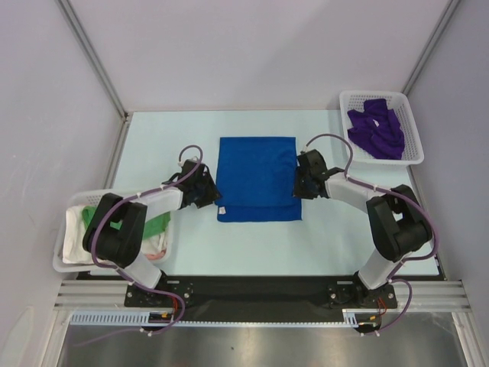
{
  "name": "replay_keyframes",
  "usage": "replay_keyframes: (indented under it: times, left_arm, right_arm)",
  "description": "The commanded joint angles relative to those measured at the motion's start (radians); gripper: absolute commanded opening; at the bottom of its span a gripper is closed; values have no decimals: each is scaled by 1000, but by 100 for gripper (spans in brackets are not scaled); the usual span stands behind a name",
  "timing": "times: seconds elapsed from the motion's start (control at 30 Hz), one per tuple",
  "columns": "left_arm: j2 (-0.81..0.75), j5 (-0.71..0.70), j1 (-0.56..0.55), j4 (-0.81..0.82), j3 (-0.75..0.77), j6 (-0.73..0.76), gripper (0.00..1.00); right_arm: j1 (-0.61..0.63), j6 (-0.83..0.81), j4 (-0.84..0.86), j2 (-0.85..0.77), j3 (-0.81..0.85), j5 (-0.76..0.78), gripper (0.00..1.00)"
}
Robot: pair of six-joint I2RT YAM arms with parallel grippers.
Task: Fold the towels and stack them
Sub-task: Fold the towel
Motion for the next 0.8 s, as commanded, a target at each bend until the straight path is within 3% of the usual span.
replay_keyframes:
  times: [0.0,0.5,0.77]
  left_arm:
    - [-2,11,1,38,-22,-17,49]
    - [32,6,1,57,-28,-14,41]
    - [35,5,1,62,-26,-13,30]
  right_arm:
    - [15,24,28,3,-17,30,29]
    - [24,35,33,1,-42,65,36]
    - [24,44,53,15,-48,48,35]
